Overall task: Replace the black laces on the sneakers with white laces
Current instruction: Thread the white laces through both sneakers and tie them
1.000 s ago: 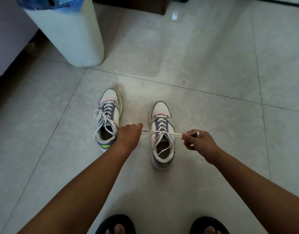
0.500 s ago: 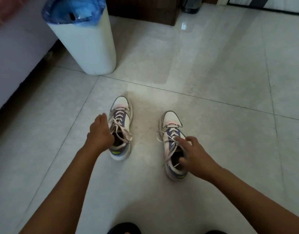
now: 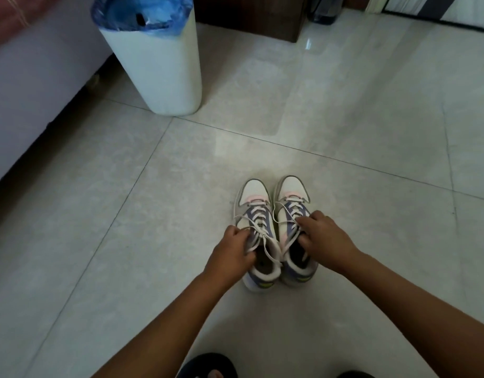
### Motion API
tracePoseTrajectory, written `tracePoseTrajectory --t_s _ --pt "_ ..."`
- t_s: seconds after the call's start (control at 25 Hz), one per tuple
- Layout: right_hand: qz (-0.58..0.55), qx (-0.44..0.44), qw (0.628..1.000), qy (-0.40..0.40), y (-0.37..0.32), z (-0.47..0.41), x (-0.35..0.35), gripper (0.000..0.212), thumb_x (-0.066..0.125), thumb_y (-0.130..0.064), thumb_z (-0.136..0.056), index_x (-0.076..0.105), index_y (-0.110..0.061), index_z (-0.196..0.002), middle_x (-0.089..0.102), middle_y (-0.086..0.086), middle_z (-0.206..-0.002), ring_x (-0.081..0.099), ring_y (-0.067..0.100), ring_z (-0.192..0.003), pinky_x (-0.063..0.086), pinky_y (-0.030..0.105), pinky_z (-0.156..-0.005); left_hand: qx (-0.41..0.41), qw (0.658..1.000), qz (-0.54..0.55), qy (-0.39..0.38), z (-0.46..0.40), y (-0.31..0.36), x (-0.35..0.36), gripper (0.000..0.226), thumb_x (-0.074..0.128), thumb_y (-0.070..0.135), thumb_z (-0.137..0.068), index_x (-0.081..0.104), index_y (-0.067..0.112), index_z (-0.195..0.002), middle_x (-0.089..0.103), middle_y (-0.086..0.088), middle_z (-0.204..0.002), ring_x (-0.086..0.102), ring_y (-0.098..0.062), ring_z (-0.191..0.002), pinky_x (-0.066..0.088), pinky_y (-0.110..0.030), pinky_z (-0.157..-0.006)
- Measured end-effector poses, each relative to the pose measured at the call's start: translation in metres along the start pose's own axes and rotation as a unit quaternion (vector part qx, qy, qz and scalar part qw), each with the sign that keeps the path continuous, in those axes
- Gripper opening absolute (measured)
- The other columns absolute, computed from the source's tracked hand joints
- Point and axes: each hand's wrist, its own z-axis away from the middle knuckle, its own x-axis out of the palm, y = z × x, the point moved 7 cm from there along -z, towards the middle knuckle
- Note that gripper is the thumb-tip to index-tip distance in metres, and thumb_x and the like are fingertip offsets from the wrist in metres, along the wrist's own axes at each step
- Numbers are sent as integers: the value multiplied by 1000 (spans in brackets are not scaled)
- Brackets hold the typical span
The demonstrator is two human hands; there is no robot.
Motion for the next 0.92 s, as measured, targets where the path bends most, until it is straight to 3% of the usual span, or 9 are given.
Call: tracePoseTrajectory --t_s 0.12,0.2,0.32,0.52,0.68,0.8,0.92 --pt "-70 -15 992 108 -17 -6 -33 27 51 -19 -90 63 -11 -113 59 11 -110 54 28 -101 46 35 -81 -26 995 85 -34 -11 3 -20 42 60 18 -88 53 14 -129 54 -4 -123 57 -17 -102 48 -30 -88" --pt "-82 -55 991 95 -43 -19 -35 22 51 -19 -92 66 -9 -102 64 10 -101 57 27 -95 45 34 -76 -51 988 143 23 -28 2 -41 28 58 20 -90 60 13 -117 62 -3 -113 58 -15 -96 49 -30 -82" --pt "-6 -14 1000 -14 -63 -48 -13 25 49 -27 -94 64 -10 -103 65 10 -104 58 28 -100 44 34 -77 -51 993 45 97 -51 10 -46 18 58 25 -90 61 10 -100 65 -6 -103 58 -19 -90 44 -28 -73" --pt "65 53 989 -122 -62 -73 9 25 48 -24 -94 59 -7 -110 62 11 -113 59 27 -104 40 30 -73 -32 987 -153 39 -73 24 -31 26 50 28 -94 54 8 -110 62 -11 -110 59 -27 -98 39 -30 -69" --pt "74 61 981 -170 -65 -82 20 29 53 -13 -89 58 -5 -116 60 12 -121 59 28 -110 46 33 -85 -12 935 -349 -62 -83 35 -18 40 48 23 -94 43 16 -134 57 -4 -125 58 -24 -110 44 -31 -81" --pt "58 30 983 -173 -68 -86 21 28 53 -7 -89 59 -3 -116 61 15 -121 58 29 -111 45 32 -89 -30 917 -387 -94 -91 32 -10 44 51 20 -93 42 17 -136 55 -1 -128 57 -23 -114 45 -32 -87" --pt "-10 -11 990 -142 -68 -79 15 24 45 -5 -92 58 0 -111 60 18 -119 56 31 -109 42 32 -86 -3 938 -334 -98 -92 35 -7 38 50 15 -94 45 12 -132 56 -6 -127 58 -25 -112 45 -32 -87"
